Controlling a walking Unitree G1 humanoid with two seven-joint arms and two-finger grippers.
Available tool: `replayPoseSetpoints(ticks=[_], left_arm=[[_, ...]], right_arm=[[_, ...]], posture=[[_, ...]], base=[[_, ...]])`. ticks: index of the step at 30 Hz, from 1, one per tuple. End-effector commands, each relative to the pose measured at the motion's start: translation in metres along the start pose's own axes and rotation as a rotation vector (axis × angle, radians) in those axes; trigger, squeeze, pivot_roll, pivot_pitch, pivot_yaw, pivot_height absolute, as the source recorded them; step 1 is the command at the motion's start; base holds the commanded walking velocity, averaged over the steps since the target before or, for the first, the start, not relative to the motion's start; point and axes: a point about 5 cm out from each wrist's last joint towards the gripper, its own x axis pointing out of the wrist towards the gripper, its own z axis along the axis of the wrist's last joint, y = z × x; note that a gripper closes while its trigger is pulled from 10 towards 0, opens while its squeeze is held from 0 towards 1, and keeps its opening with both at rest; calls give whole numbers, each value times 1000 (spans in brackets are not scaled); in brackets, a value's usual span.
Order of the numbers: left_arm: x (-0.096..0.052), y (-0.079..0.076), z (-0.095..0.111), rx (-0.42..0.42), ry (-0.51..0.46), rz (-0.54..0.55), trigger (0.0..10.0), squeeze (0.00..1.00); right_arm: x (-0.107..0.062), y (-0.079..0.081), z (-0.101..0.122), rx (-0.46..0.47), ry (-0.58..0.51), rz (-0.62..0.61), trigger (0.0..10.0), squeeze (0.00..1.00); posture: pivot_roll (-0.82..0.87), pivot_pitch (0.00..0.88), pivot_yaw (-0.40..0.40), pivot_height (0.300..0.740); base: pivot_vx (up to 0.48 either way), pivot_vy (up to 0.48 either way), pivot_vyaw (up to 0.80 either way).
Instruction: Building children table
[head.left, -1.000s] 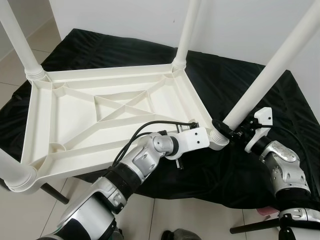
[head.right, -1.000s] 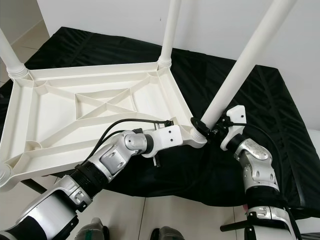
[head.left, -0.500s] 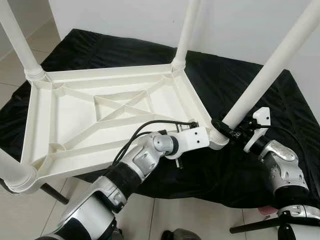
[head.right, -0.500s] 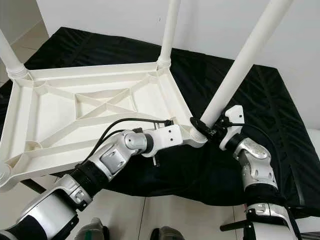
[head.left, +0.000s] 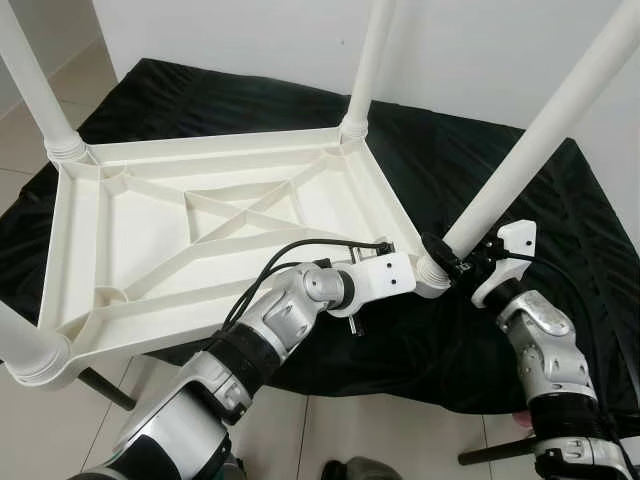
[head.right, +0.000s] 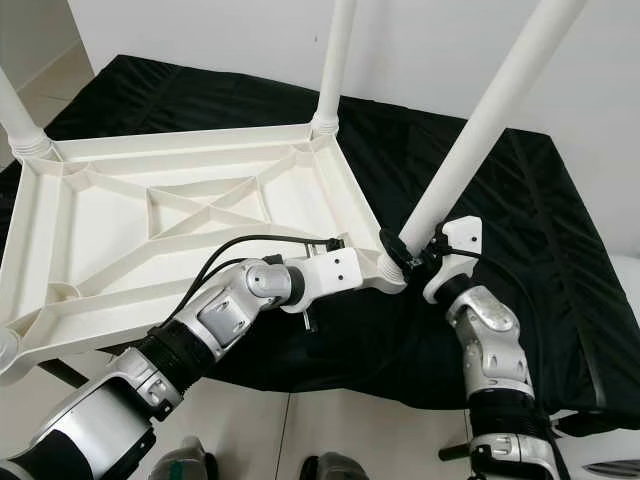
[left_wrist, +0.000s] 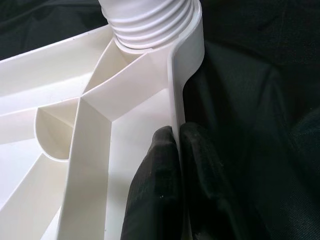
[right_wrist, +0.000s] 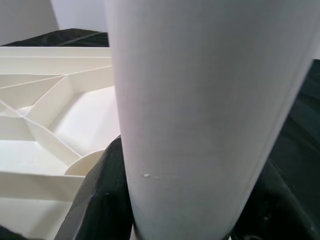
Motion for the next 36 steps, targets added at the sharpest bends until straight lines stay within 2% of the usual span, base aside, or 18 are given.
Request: replayPoseSetpoints(ticks=[1,8,10,11,14,15,17,21,32,33,34,35,36], left_arm=[[8,-18,-13,-10,74,-104,10000,0],[8,-18,-12,-10,72,-104,10000,0],[8,-18,-13,-11,74,-105,10000,0],[8,-18,-13,-11,74,-105,10000,0],[8,-18,-13,-12,74,-104,10000,0],[8,-18,-13,-12,74,-104,10000,0],[8,-19,-12,-11,72,-104,10000,0],[8,-19,-12,-11,71,-105,10000,0],[8,-19,-12,-9,71,-107,10000,0],[8,-20,-12,-10,71,-107,10000,0],[8,-20,-12,-10,71,-107,10000,0],[8,-20,-12,-10,70,-108,10000,0],[9,-21,-12,-10,70,-109,10000,0]], right_arm=[[5,7,4,12,-18,20,10000,0],[9,26,9,40,-47,-50,10000,0],[14,42,9,97,-65,-173,10000,0],[14,42,9,97,-65,-173,10000,0],[18,50,9,127,-76,-320,10000,0],[18,50,9,127,-76,-320,10000,0],[19,55,9,128,-79,-414,10000,0],[20,60,7,133,-67,-472,10000,0],[19,64,8,151,-45,-473,10000,0],[20,66,8,150,-45,-478,10000,294],[20,66,8,150,-45,-478,10000,294],[20,66,9,155,-45,-479,10000,1000],[20,66,9,155,-46,-479,10000,1000]], posture=[[-11,42,-70,740],[-5,43,-71,740],[-3,43,-72,740],[-3,43,-72,740],[-1,43,-73,740],[-1,43,-73,740],[-1,43,-73,740],[0,43,-73,740],[-1,38,-76,740],[0,37,-77,740],[0,37,-77,740],[1,34,-79,740],[0,32,-80,740]], base=[[0,0,0],[0,0,0],[0,0,0],[0,0,0],[0,0,0],[0,0,0],[0,0,0],[0,0,0],[0,0,0],[0,0,0],[0,0,0],[0,0,0],[0,0,0]])
